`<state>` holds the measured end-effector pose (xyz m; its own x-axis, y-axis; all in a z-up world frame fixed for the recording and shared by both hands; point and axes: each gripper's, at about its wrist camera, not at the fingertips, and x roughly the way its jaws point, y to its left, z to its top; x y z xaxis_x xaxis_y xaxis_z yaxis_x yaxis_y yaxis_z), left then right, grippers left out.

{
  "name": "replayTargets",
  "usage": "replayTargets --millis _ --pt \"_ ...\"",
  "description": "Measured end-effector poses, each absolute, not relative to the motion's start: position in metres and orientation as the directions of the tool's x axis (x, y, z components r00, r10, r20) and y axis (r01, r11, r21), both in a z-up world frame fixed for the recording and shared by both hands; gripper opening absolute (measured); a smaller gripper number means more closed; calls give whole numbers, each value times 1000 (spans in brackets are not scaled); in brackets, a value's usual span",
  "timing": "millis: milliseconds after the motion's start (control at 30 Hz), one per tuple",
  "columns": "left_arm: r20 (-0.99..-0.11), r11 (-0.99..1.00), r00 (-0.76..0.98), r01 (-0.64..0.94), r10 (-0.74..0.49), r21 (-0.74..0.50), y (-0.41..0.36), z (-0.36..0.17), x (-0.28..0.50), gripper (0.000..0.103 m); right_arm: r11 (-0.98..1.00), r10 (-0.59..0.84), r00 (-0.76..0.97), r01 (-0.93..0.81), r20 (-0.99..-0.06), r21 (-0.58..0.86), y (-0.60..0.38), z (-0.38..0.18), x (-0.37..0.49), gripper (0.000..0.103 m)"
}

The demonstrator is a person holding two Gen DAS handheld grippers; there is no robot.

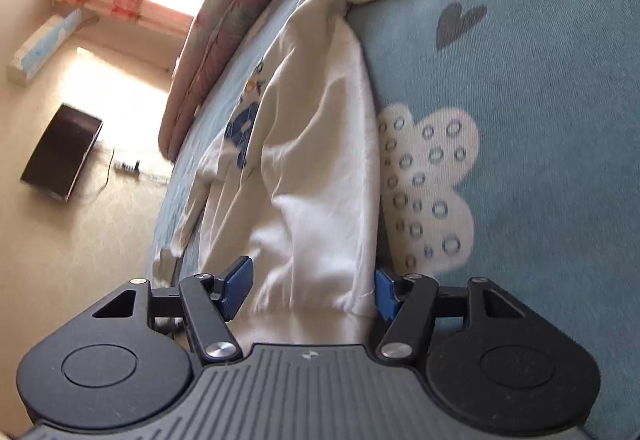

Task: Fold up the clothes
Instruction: 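Grasp the hem edge with the left gripper and pull it taut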

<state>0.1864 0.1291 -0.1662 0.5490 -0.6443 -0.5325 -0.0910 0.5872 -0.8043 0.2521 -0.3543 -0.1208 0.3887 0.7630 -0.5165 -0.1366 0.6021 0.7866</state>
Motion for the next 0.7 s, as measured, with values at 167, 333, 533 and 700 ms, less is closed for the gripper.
replayTargets --millis 167,333,533,700 --pt "-533 588 542 -87 -650 -804 130 -167 191 10 592 778 358 -139 -517 794 -351 -125 259 42" --pt "-544 603 549 -88 -635 -793 126 -164 190 9 530 796 379 -63 -471 845 -368 -146 260 2" --pt "-572 655 535 -46 -622 -754 118 -135 189 4 577 772 409 -129 -486 807 -364 -110 249 5" --pt "-518 648 549 59 -656 -759 115 -91 180 4 570 776 453 -206 -439 795 -379 -62 243 5"
